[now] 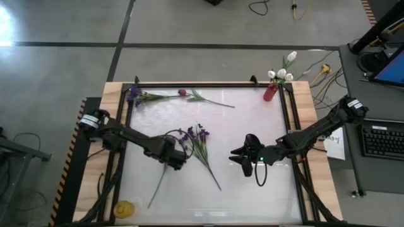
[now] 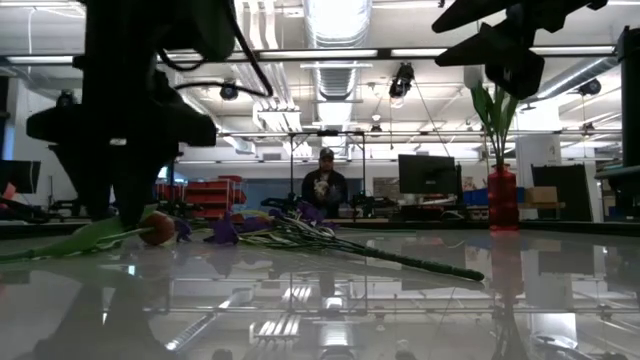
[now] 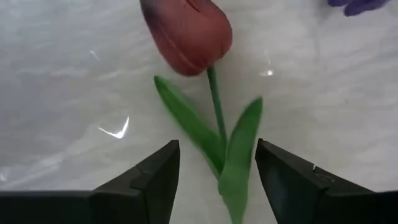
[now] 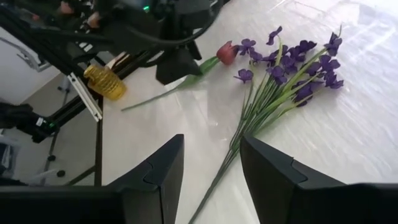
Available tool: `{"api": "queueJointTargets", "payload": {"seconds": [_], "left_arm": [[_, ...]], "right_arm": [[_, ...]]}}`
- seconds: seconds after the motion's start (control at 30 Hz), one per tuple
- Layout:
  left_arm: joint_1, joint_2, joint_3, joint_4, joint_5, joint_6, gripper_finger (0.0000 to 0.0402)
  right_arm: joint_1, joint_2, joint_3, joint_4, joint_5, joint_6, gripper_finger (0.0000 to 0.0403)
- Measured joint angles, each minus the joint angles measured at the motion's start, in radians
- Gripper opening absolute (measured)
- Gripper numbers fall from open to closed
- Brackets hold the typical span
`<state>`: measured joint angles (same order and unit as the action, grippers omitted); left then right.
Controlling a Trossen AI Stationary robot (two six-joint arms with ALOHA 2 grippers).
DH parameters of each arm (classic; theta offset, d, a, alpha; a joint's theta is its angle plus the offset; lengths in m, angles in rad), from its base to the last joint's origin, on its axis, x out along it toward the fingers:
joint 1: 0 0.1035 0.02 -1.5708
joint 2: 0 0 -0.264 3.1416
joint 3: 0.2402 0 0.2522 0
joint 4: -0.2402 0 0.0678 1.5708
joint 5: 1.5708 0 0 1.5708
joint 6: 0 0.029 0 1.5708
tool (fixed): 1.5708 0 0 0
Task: Sort flowers into vase by color
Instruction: Put the middle red tulip into the yellow flower vase
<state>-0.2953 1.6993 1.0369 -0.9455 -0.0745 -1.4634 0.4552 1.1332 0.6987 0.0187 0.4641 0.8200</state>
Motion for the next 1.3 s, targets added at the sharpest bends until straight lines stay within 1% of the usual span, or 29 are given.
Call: {"api": "queueJointTargets", "payload": {"seconds": [0.13, 0.23, 0.27, 0.37, 0.47, 0.57, 0.67, 0.8, 0.87, 0.97, 1.03, 1.1, 1.2, 1.3], "left_arm": [[0.031, 0.000, -0.070, 0.077, 0.072, 0.026, 0.0184], [0.035, -0.004, -0.123, 0.204, 0.108, 0.048, 0.0172], [0.034, -0.006, -0.137, 0.222, 0.112, 0.049, 0.0168], [0.034, -0.006, -0.151, 0.266, 0.128, 0.061, 0.0153], [0.034, -0.005, -0.147, 0.273, 0.141, 0.122, 0.0130], [0.034, -0.003, -0.142, 0.275, 0.142, 0.196, 0.0101], [0.034, -0.002, -0.134, 0.266, 0.117, 0.259, 0.0069], [0.032, -0.002, -0.131, 0.266, 0.089, 0.276, 0.0027], [0.026, -0.004, -0.132, 0.274, 0.063, 0.304, 0.0009], [0.007, -0.023, -0.135, 0.290, 0.008, 0.332, 0.0004], [-0.011, -0.046, -0.139, 0.298, -0.084, 0.332, 0.0003], [-0.029, -0.092, -0.139, 0.301, -0.154, 0.319, 0.0001], [-0.062, -0.175, -0.136, 0.316, -0.228, 0.294, 0.0000], [-0.100, -0.271, -0.137, 0.350, -0.348, 0.300, 0.0000]], "right_arm": [[0.014, 0.000, 0.000, -0.030, 0.000, 0.029, 0.0144], [0.023, 0.005, 0.000, -0.041, 0.000, 0.046, 0.0144], [0.026, 0.010, 0.000, -0.042, 0.001, 0.048, 0.0145], [0.031, 0.029, 0.000, -0.043, 0.000, 0.060, 0.0145], [0.032, 0.051, 0.000, -0.039, 0.000, 0.075, 0.0142], [0.031, 0.075, 0.000, -0.041, 0.000, 0.088, 0.0139], [0.032, 0.093, 0.000, -0.035, -0.001, 0.104, 0.0140], [0.034, 0.114, 0.000, -0.030, -0.010, 0.124, 0.0144], [0.034, 0.121, 0.000, -0.025, -0.023, 0.125, 0.0146], [0.039, 0.126, 0.000, -0.026, -0.027, 0.125, 0.0144], [0.042, 0.121, 0.000, -0.024, -0.027, 0.125, 0.0141], [0.042, 0.115, 0.000, -0.023, -0.027, 0.123, 0.0137], [0.043, 0.103, 0.000, -0.024, -0.027, 0.123, 0.0133], [0.042, 0.097, 0.000, -0.023, -0.026, 0.123, 0.0133]]}}
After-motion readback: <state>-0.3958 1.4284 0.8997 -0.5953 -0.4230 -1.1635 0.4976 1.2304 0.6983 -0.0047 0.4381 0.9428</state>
